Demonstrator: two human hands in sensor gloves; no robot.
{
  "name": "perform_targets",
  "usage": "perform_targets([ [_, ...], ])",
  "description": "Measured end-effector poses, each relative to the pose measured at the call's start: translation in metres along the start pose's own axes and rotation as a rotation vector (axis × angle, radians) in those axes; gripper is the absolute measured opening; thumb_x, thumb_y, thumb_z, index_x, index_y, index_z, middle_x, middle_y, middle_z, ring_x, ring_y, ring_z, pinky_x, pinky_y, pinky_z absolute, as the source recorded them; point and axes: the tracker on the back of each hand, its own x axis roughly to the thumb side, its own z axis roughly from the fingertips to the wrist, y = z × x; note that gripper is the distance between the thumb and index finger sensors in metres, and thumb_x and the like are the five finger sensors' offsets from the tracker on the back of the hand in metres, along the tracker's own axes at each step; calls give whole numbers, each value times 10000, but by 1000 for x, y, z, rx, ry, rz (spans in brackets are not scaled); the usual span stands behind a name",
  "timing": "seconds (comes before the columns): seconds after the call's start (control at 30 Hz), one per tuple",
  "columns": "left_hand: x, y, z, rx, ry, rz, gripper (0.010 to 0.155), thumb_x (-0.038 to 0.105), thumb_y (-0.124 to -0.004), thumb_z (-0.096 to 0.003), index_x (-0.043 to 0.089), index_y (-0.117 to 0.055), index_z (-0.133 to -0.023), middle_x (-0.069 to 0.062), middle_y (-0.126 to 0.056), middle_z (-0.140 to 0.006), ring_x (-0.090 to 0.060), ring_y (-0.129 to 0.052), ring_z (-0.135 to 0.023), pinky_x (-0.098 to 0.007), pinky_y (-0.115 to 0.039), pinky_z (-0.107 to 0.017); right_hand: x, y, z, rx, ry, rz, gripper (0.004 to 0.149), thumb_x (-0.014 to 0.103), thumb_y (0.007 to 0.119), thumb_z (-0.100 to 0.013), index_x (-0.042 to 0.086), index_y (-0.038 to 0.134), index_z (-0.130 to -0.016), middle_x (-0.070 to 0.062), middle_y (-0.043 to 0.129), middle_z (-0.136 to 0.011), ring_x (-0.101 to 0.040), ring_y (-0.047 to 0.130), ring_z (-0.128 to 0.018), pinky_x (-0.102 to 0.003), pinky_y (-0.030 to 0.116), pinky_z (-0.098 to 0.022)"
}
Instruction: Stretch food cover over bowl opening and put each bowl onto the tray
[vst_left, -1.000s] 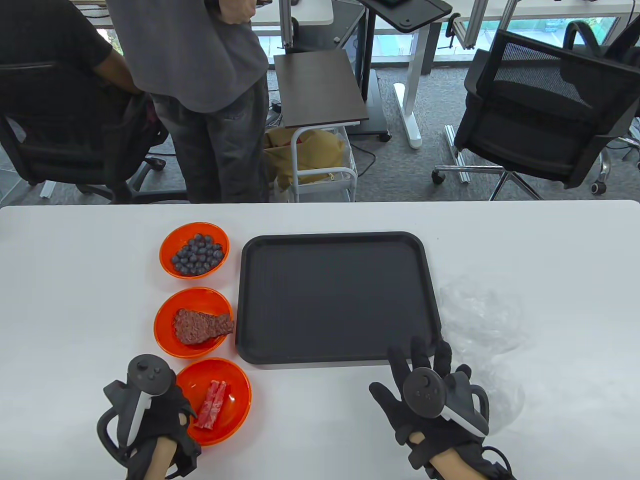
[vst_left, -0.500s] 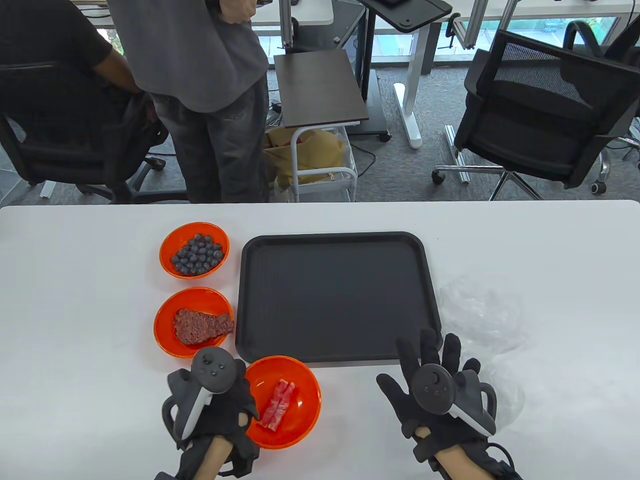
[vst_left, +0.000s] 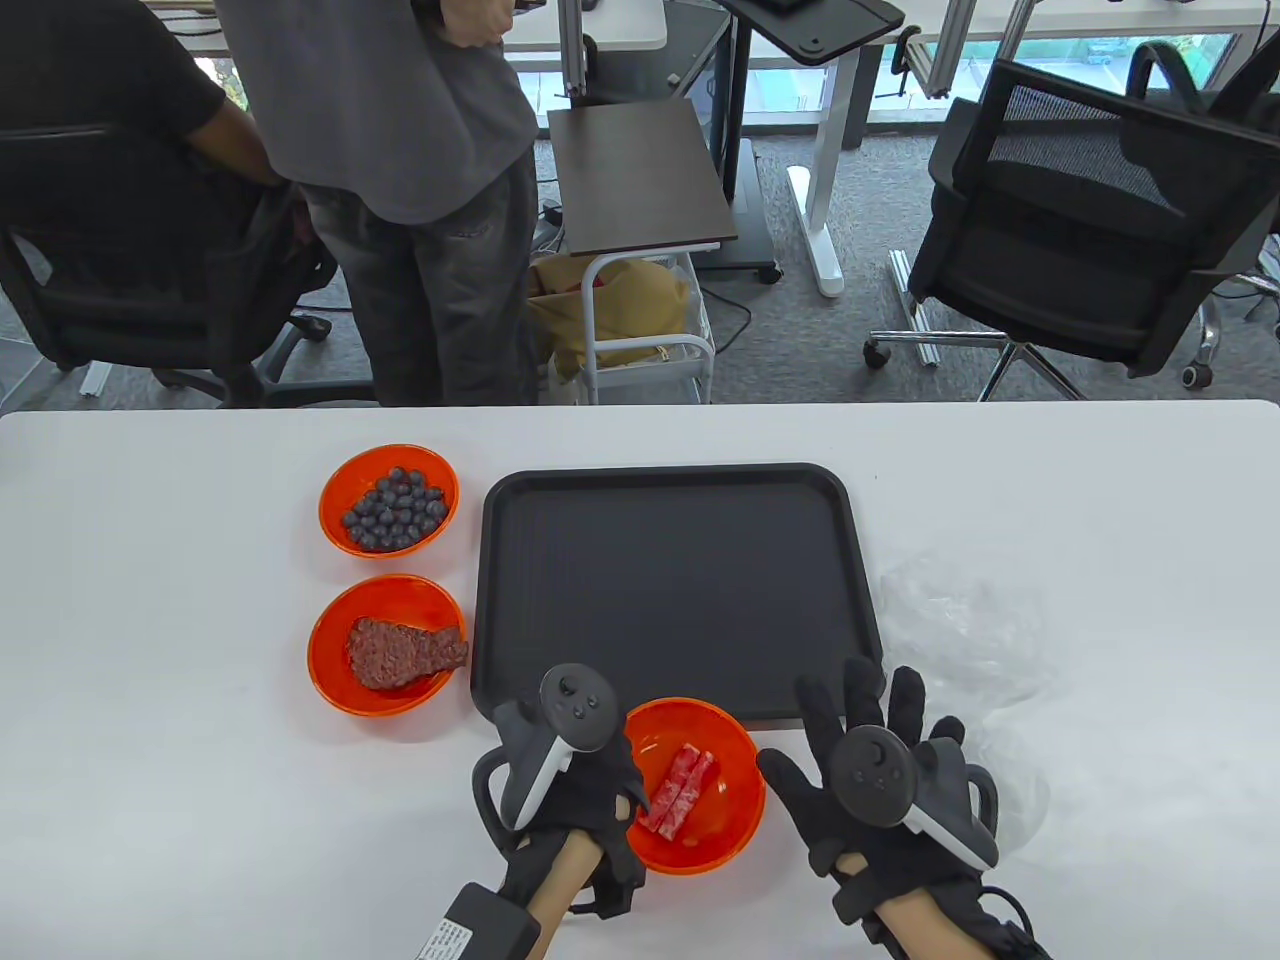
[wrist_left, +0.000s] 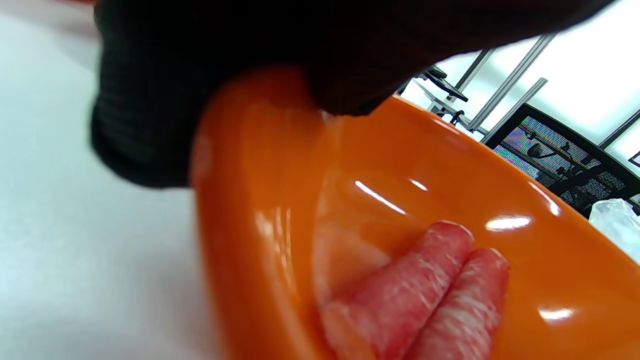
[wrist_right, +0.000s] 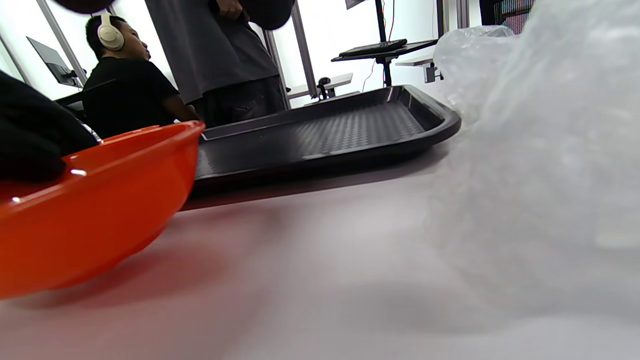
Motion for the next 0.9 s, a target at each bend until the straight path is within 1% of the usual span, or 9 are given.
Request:
perform_targets([
  [0.1, 0, -4, -2, -19, 0, 10, 496, 281, -902, -479, 139, -880, -954, -140, -1022, -776, -355, -1131, -471, -328, -1066, -246, 0, 0, 0, 6, 1, -1, 893, 762, 478, -529, 229, 265, -1213, -219, 98, -1197, -607, -24, -972, -827, 124, -509],
  [0.43, -2, -11, -5, -35, 7, 21, 495, 283, -903, -482, 140, -877, -955, -141, -1017, -781, -354, -1131, -476, -327, -1068, -249, 1, 1, 0, 15, -3, 0, 892, 760, 478, -530, 229, 262, -1213, -222, 100, -1198, -604, -24, -973, -825, 126, -511],
  [0.5, -3, -11, -5, -41, 11, 30, 494, 284, -902, -484, 140, -875, -956, -142, -1014, -785, -357, -1129, -479, -327, -1068, -251, 1, 1, 0, 15, -6, -1, 883, 761, 480, -530, 245, 253, -1210, -222, 104, -1199, -603, -24, -973, -824, 125, -512],
  [0.73, -3, -11, -4, -40, 24, 35, 496, 307, -906, -493, 148, -861, -962, -133, -1011, -801, -354, -1132, -500, -332, -1068, -259, 1, 1, 0, 15, -5, -1, 885, 761, 480, -530, 242, 254, -1211, -220, 106, -1200, -603, -24, -974, -824, 126, -512],
  [0.8, -5, -11, -3, -49, 31, 44, 510, 321, -905, -498, 157, -843, -977, -131, -1001, -824, -356, -1127, -527, -342, -1066, -275, 1, 1, 0, 17, -6, -2, 886, 761, 481, -530, 241, 254, -1211, -221, 105, -1200, -601, -26, -974, -824, 126, -512],
  [0.9, -7, -6, 0, -87, 39, 27, 615, 426, -905, -497, 180, -754, -1040, -123, -937, -907, -369, -1077, -623, -376, -1027, -363, 1, 1, 0, 26, -5, -7, 885, 761, 480, -532, 243, 248, -1211, -221, 98, -1199, -599, -39, -968, -824, 119, -509],
])
